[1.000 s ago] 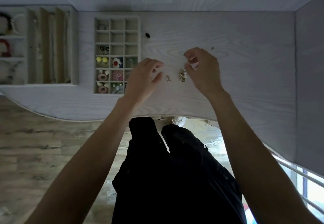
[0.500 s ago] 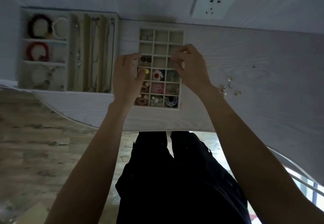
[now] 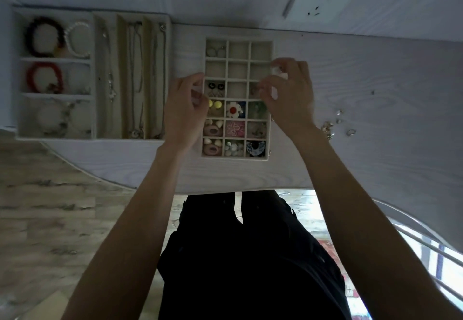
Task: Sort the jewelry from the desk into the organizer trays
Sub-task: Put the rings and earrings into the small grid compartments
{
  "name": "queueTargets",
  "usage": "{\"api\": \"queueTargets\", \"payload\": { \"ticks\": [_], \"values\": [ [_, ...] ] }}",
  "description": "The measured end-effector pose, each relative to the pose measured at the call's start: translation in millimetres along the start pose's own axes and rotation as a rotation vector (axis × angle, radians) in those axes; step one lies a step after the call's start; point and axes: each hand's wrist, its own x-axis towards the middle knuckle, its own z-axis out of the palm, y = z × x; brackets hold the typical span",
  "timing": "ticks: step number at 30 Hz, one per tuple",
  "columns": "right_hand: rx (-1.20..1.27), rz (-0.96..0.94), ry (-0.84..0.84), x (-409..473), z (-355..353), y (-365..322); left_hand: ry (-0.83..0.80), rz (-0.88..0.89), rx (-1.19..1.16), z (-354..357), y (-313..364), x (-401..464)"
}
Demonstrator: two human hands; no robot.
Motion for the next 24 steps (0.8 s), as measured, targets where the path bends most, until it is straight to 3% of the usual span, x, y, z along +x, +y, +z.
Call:
{"api": "queueTargets", "payload": {
  "ticks": [7, 14, 18, 24],
  "values": [
    [-0.099, 0.004, -0.148, 15, 8, -2, 0.003, 0.022, -0.009, -1, 0, -1],
    [0.082, 0.056, -0.063, 13, 2, 3, 0.018, 0.026, -0.011, -1, 1, -2],
    [-0.018, 0.089, -0.018, 5, -3, -2, 0.024, 0.030, -0.021, -1, 1, -2],
    [-0.196, 0.179, -0.134, 9, -1, -13, 0.025, 0.024, -0.007, 0, 0, -2]
  ]
}}
